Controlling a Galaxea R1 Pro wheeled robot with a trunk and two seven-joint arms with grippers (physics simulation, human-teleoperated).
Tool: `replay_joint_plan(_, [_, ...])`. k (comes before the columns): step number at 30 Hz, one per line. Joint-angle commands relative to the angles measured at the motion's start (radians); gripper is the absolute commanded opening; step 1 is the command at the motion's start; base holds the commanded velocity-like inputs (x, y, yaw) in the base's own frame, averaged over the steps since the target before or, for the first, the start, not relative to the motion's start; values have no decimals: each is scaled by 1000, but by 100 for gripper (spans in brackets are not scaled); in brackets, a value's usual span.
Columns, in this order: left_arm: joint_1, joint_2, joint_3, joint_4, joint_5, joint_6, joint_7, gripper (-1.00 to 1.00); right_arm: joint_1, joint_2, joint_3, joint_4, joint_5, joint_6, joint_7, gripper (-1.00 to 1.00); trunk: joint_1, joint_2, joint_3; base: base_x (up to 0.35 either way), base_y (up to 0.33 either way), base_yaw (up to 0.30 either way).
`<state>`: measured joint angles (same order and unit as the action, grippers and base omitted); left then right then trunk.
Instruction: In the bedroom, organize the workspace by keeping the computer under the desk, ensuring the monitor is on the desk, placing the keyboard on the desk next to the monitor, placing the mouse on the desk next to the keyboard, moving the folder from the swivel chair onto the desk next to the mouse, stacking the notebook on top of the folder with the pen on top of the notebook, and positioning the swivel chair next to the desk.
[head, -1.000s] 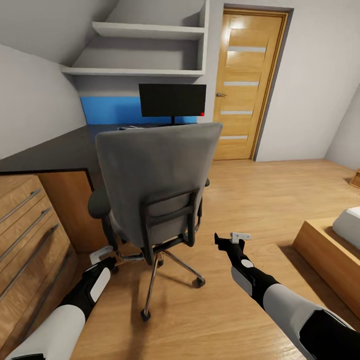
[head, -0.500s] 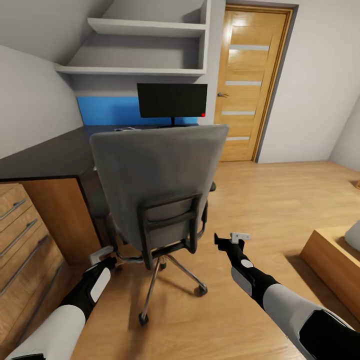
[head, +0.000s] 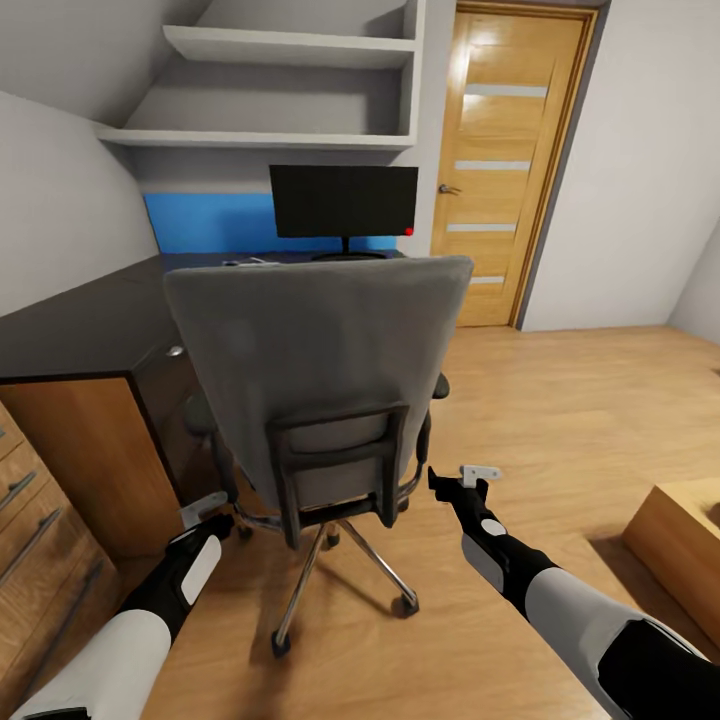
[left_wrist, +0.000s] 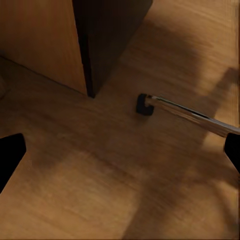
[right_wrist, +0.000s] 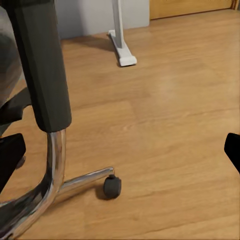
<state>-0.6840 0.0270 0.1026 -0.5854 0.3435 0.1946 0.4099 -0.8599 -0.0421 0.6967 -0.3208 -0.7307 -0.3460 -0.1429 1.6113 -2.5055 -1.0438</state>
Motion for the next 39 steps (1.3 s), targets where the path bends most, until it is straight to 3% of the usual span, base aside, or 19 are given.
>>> replay_joint_plan(1, [0,0,-1,-2,8,5,4,100,-1,-1,9,-1,-6,-2,-7,100,0,0,-1,4,0,0])
replay_joint_plan(16, [0,-2,-2,32,9,5,4,100,-1,1,9,-2,-6,-2,-7,100,0,0,-1,-313,-93,0])
replay_joint_plan(21, [1,-38,-13,38,-7,-11,6,100,-1,5,13,-3,0,1,-7,100,0,0,-1,-229,-266,0])
replay_joint_plan(22, [1,-64,-32,66,-56,-74,7,100,-1,12,15,-3,23,4,-7,100,0,0,-1,-201,-281,0])
replay_joint_plan(23, [1,-72,-39,102,-85,-120,7,100,-1,19,16,-3,41,4,-8,100,0,0,-1,-173,-280,0])
replay_joint_plan(26, [1,-98,-49,191,-138,-244,6,100,0,40,16,-2,85,6,-9,100,0,0,-1,-115,-253,0])
replay_joint_plan(36, [1,-129,-58,274,-170,-362,3,100,14,86,19,0,133,7,-10,100,0,0,-1,-24,-101,0])
replay_joint_plan(39, [1,-150,-64,310,-172,-416,3,100,19,105,20,0,159,7,-10,100,0,0,-1,-2,-9,0])
